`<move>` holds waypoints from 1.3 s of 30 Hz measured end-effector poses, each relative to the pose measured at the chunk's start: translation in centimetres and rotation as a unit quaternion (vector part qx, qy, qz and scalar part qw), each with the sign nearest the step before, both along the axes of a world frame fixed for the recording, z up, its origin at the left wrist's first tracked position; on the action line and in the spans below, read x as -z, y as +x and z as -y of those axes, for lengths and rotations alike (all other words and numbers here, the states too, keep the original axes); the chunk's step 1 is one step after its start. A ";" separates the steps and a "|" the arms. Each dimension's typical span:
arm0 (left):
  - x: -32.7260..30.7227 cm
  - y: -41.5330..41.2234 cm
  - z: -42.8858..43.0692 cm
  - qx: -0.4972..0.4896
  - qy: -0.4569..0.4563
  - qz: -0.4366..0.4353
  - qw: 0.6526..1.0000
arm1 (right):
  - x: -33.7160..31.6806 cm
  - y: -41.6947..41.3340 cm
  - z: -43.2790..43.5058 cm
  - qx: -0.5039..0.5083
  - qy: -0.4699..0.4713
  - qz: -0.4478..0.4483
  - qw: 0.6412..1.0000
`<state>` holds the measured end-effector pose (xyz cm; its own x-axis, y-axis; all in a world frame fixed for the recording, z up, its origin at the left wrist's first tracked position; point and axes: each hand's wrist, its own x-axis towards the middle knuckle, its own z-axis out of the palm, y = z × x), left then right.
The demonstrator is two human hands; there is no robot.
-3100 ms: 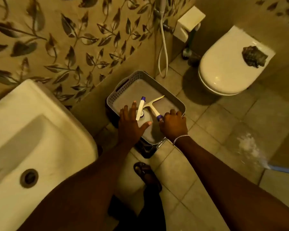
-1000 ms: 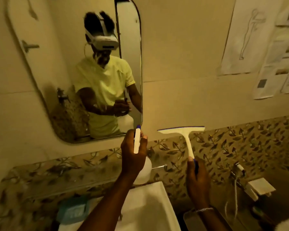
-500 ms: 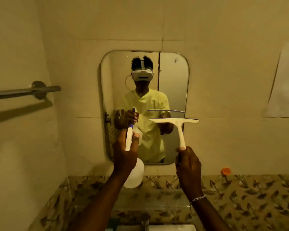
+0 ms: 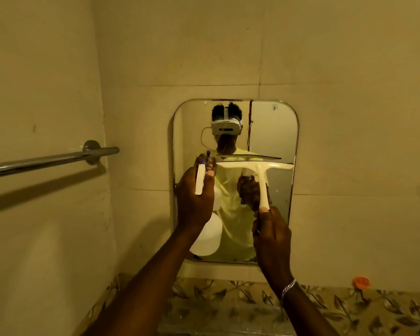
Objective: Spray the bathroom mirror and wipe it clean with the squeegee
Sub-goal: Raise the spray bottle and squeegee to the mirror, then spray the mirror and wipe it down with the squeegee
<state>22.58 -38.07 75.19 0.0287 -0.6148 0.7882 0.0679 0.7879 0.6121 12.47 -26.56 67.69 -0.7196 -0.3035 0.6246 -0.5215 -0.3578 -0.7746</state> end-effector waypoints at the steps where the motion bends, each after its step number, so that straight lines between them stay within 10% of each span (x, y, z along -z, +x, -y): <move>1: -0.3 -0.1 0.0 -0.002 0.004 -0.001 1.000 | -0.3 0.0 0.2 0.003 -0.006 -0.001 1.000; 39: 0.8 -1.3 -0.6 0.028 0.036 -0.001 0.999 | -9.1 2.0 4.8 0.081 -0.059 -0.106 0.989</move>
<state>21.29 -37.47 74.38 -0.0054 -0.6701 0.7423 0.1124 0.7372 0.6663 14.44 -31.41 76.83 -0.6020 -0.1116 0.7907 -0.7255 -0.3371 -0.6000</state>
